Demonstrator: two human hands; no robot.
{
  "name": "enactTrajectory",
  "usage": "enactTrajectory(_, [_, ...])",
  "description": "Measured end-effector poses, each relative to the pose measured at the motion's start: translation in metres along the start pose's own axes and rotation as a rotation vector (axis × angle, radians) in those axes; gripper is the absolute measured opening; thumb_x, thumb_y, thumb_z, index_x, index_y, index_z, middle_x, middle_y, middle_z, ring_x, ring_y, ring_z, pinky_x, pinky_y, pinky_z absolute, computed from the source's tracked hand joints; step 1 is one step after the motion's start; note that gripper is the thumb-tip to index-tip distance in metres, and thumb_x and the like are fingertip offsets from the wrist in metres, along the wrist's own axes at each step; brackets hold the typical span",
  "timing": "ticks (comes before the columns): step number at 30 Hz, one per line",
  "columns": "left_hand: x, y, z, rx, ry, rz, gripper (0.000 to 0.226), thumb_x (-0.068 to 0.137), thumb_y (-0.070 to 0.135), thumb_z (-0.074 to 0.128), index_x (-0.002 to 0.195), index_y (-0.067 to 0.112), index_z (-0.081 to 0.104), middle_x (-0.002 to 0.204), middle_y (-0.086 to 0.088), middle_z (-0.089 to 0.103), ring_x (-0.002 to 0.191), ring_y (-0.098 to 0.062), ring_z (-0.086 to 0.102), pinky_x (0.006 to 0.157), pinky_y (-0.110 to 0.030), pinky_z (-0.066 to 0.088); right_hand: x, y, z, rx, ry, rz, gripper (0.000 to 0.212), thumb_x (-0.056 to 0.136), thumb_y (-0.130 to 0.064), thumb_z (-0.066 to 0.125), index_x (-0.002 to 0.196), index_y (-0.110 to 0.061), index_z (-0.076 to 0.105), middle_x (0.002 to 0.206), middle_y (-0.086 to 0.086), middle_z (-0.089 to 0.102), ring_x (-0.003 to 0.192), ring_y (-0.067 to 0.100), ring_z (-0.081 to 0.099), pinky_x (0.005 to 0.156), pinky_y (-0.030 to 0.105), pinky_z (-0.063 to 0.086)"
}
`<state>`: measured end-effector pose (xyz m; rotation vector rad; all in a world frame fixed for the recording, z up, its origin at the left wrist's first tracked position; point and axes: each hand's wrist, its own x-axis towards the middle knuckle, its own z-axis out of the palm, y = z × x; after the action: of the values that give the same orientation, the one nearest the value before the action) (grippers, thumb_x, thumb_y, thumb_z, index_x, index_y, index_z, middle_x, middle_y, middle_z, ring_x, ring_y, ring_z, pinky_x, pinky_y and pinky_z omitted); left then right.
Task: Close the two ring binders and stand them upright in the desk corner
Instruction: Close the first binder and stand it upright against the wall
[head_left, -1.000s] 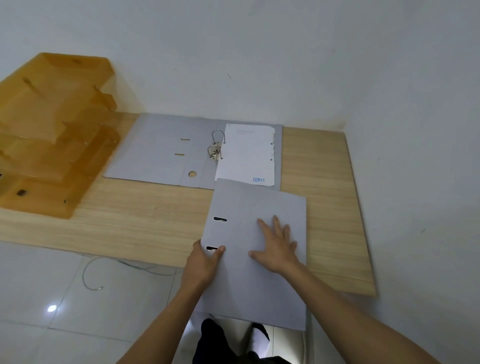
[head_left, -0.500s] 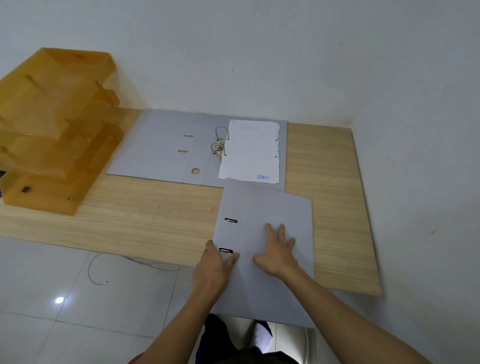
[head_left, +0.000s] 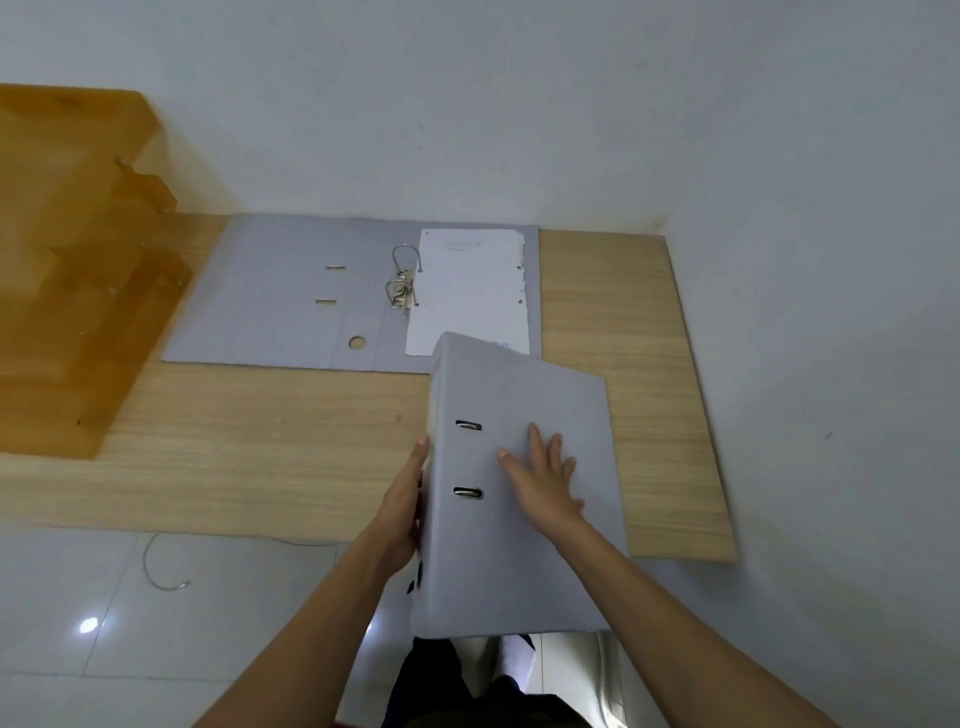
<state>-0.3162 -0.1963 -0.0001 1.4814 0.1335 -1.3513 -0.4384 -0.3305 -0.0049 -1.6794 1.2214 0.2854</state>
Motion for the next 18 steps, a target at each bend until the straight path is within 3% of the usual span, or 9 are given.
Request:
enactTrajectory(5, [-0.006, 0.032, 0.032, -0.074, -0.395, -0.02, 0.069, 0.087, 0.074, 0.051, 0.138, 0.028, 0.061, 0.137, -0.013, 0.065, 0.126, -0.033, 0.062, 0.099, -0.048, 0.053, -0.01, -0.033, -0.019, 0.272, 0.148, 0.007, 0.072, 0.097, -0.066, 0.023, 0.159, -0.037, -0.002, 0.17, -0.005, -0.013, 0.156, 0.025, -0.013, 0.119, 0.061, -0.01])
enactTrajectory(9, [-0.011, 0.058, 0.055, 0.042, -0.469, 0.031, 0.06, 0.087, 0.059, 0.064, 0.137, 0.026, 0.058, 0.132, -0.01, 0.069, 0.121, -0.027, 0.066, 0.094, -0.041, 0.057, -0.018, -0.059, -0.039, 0.407, 0.265, -0.053, 0.079, 0.093, -0.071, 0.026, 0.16, -0.034, 0.008, 0.17, -0.005, 0.007, 0.156, 0.022, 0.006, 0.124, 0.056, 0.003])
enactTrajectory(12, [-0.013, 0.084, 0.064, 0.137, -0.524, 0.117, 0.055, 0.088, 0.048, 0.069, 0.136, 0.022, 0.059, 0.131, -0.008, 0.07, 0.121, -0.027, 0.066, 0.102, -0.047, 0.052, -0.027, -0.075, -0.059, 0.629, 0.313, -0.16, 0.097, 0.075, -0.084, 0.032, 0.158, -0.035, 0.024, 0.164, -0.004, 0.031, 0.151, 0.019, 0.029, 0.123, 0.052, 0.021])
enactTrajectory(15, [-0.014, 0.115, 0.071, 0.265, -0.598, 0.243, 0.046, 0.088, 0.041, 0.072, 0.131, 0.027, 0.062, 0.13, -0.003, 0.071, 0.118, -0.024, 0.067, 0.098, -0.043, 0.055, -0.038, -0.091, -0.075, 0.734, 0.367, -0.345, 0.093, 0.079, -0.085, 0.038, 0.158, -0.04, 0.02, 0.162, -0.011, 0.033, 0.146, 0.012, 0.037, 0.121, 0.049, 0.028])
enactTrajectory(18, [-0.016, 0.141, 0.081, 0.413, -0.652, 0.456, 0.062, 0.084, 0.034, 0.08, 0.138, 0.03, 0.052, 0.128, 0.009, 0.07, 0.116, -0.015, 0.068, 0.088, -0.029, 0.058, -0.047, -0.101, -0.097, 0.678, 0.338, -0.509, 0.083, 0.085, -0.076, 0.048, 0.157, -0.045, 0.017, 0.158, -0.013, 0.04, 0.14, 0.011, 0.047, 0.115, 0.047, 0.039])
